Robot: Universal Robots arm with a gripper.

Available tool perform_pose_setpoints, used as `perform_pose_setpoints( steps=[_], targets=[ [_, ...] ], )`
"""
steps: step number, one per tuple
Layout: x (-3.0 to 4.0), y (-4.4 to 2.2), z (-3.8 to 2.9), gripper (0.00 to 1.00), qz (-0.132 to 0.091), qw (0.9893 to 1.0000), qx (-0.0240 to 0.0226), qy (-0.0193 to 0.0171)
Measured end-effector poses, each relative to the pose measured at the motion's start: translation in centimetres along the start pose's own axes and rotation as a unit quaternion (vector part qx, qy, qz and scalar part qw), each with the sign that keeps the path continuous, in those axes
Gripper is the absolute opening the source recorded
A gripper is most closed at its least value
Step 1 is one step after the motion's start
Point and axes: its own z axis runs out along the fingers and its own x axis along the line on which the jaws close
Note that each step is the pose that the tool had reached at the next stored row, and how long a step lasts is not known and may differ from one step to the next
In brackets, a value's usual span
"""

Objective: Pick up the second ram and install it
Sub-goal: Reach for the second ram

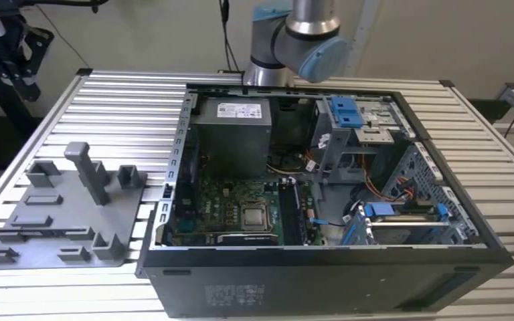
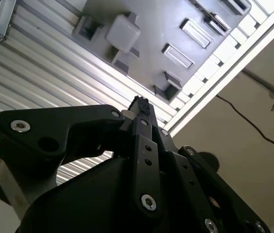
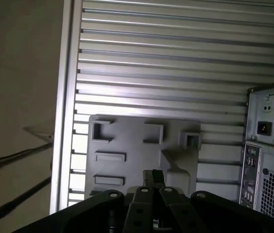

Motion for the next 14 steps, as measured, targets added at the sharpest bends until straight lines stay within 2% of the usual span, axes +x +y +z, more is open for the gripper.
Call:
perform_pose_setpoints(
  steps=[3, 9, 11, 14],
  targets=[
    [0.52, 0.04, 0.01, 0.11, -0.001, 1.0000, 0.0000, 0.0003],
    [0.64, 0.04, 0.03, 0.11, -0.001, 1.0000, -0.0001, 0.0003],
    [0.66, -0.18, 0.06, 0.11, -0.001, 1.0000, -0.0001, 0.0004],
    [0.71, -0.94, 0.19, 0.11, -0.001, 1.0000, -0.0001, 0.0004]
  ],
)
